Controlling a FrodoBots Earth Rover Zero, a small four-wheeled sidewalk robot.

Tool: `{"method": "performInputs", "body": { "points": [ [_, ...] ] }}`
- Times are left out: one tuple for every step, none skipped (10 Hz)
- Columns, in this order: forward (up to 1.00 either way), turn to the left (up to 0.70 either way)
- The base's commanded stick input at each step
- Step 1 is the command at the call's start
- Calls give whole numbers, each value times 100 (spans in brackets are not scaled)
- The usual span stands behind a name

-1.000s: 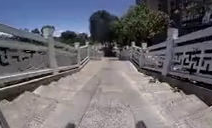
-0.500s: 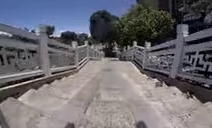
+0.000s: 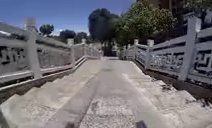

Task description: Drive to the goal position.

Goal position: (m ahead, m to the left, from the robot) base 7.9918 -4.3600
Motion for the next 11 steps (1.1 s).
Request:
{"method": "performInputs", "body": {
  "points": [
    [70,0],
    [70,0],
    [70,0],
    [70,0],
    [70,0],
    [70,0],
    [70,0],
    [70,0],
    [70,0],
    [70,0],
    [70,0]
  ]
}}
